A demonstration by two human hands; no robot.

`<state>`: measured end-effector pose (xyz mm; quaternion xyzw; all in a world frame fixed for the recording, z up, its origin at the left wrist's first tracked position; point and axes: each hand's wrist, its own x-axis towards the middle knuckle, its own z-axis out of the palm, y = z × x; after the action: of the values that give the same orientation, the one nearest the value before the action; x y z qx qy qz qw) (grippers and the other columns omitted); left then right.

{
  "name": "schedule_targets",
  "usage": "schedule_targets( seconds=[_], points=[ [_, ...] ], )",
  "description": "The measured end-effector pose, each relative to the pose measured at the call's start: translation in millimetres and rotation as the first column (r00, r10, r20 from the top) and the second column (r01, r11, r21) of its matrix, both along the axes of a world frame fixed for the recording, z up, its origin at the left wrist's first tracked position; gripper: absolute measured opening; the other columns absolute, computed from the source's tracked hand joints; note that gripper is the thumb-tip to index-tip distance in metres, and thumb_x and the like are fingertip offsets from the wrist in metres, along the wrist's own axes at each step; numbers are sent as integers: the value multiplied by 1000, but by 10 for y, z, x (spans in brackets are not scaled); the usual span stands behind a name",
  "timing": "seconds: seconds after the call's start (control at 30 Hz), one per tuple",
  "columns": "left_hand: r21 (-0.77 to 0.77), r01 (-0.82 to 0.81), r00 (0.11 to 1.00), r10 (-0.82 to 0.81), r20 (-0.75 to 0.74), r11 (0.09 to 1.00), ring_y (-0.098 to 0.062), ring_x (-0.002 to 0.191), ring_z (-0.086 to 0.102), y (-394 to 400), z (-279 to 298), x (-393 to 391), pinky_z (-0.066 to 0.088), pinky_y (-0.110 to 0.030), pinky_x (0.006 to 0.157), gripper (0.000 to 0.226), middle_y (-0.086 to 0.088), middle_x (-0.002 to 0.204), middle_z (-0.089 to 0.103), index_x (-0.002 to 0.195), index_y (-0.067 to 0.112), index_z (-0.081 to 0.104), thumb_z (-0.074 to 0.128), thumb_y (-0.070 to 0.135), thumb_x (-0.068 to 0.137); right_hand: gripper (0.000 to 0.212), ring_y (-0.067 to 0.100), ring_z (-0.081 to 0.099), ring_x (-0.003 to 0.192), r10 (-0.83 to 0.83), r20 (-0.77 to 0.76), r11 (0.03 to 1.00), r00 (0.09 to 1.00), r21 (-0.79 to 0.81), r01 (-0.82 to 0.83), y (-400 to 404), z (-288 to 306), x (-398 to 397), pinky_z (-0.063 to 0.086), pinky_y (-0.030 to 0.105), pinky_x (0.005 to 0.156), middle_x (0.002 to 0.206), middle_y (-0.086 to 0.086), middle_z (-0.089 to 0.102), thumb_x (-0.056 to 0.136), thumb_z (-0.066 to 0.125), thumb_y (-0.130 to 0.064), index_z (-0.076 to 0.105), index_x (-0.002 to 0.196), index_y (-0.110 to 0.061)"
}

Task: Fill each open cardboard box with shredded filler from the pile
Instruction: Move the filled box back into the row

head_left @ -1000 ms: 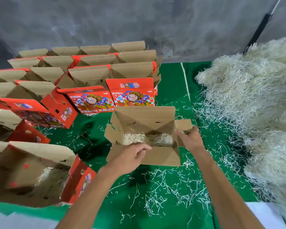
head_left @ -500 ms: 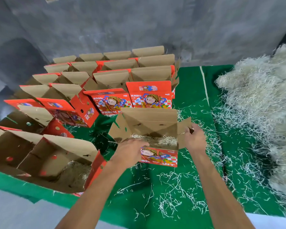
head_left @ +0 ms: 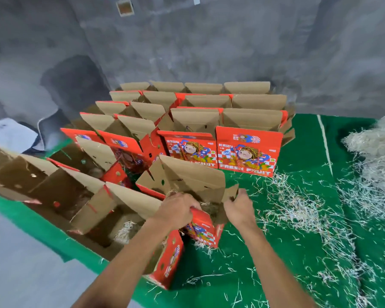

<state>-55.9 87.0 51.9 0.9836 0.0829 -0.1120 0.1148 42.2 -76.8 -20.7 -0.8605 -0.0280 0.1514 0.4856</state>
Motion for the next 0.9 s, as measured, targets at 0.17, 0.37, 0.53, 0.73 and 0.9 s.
schedule_targets(
  seconds=[0.17, 0.37, 0.53, 0.73, 0.9],
  points=[
    [64, -78, 996, 80, -33, 995, -20, 112, 60, 624, 58, -96, 39, -38, 108, 36, 7, 117, 69, 107, 36, 73, 50, 16, 88, 9, 13, 66, 72, 174, -76, 985, 982, 3, -174, 681, 60, 21, 52, 24, 49, 89, -2, 64, 93, 56, -31, 56, 97, -23],
    [42, -110, 993, 111, -31, 993, -16, 110, 62, 1307, 134, -186, 40, -41, 109, 31, 5, 118, 70, 106, 31, 75, 53, 17, 90, 13, 16, 71, 53, 266, -243, 963, 933, 105, -248, 1495, 112, 31, 60, 33, 52, 80, 7, 71, 94, 61, -21, 66, 87, -11],
    [26, -168, 985, 169, -45, 985, -19, 105, 63, 1830, 167, -218, 43, -47, 107, 35, 3, 109, 73, 103, 24, 77, 47, 15, 86, 17, 32, 74, 64, 316, -369, 947, 874, 183, -265, 2040, 143, 30, 63, 42, 60, 74, 15, 75, 97, 55, -13, 68, 91, -4],
    [-13, -251, 968, 251, -22, 968, -11, 81, 69, 2330, 134, -232, 52, -40, 98, 26, 6, 86, 75, 93, 19, 77, 52, 18, 87, 20, 28, 76, 69, 391, -413, 920, 823, 153, -360, 2559, 129, 83, 63, 36, 65, 75, 16, 75, 100, 54, -14, 68, 93, -2],
    [143, -302, 953, 301, 27, 943, -22, 92, 68, 2689, 148, -260, 45, -40, 102, 27, 0, 93, 74, 94, 15, 75, 53, 17, 80, 17, 28, 76, 70, 457, -450, 885, 767, 145, -442, 3077, 153, 71, 61, 32, 58, 76, 18, 75, 98, 52, -6, 67, 98, 4]
  ],
)
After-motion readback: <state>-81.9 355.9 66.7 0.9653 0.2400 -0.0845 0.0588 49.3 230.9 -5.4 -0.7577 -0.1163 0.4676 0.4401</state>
